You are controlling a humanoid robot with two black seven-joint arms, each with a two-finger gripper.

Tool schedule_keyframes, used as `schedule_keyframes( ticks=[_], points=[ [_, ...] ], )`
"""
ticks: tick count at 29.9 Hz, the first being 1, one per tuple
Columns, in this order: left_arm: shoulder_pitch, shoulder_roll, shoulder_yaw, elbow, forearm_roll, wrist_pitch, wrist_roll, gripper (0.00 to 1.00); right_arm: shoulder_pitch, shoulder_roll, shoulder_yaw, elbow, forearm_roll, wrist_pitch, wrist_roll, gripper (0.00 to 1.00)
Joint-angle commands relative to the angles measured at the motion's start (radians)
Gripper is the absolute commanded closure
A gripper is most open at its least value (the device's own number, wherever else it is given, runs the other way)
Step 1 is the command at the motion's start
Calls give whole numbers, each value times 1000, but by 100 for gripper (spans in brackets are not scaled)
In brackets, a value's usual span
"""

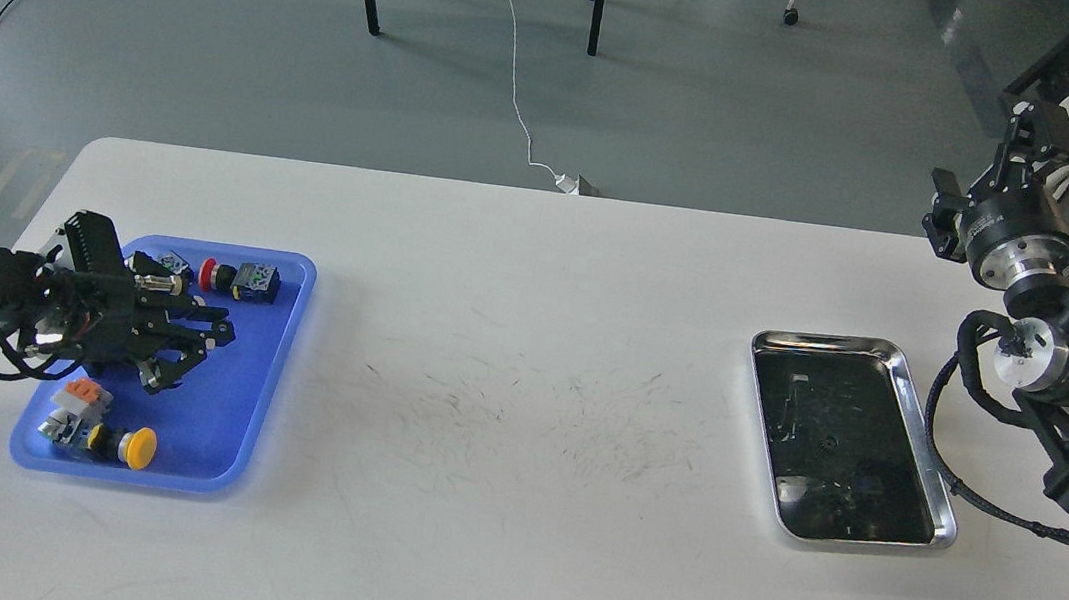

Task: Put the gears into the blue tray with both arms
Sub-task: 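Lower the black part into the blue tray and open the left gripper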

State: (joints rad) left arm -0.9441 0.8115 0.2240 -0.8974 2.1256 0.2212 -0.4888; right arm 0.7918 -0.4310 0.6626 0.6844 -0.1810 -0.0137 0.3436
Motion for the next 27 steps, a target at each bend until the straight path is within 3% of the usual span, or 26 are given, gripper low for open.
schedule_keyframes(
  ticks=[1, 10, 19, 27],
  points=[
    [22, -5, -2, 35, -1, 17, 0, 92, -3, 0, 0, 0, 0, 0, 0, 1],
    [33, -34, 1, 72, -30, 26, 0, 90, -3, 1, 0, 1, -1, 0, 0, 1],
    [37, -38, 1, 78, -81, 26, 0, 78, -2, 0, -12, 3, -2, 0, 0, 1],
    [42, -40, 1, 78, -87, 26, 0, 77, 1, 1, -29, 4, -2, 0, 3, 1]
  ],
)
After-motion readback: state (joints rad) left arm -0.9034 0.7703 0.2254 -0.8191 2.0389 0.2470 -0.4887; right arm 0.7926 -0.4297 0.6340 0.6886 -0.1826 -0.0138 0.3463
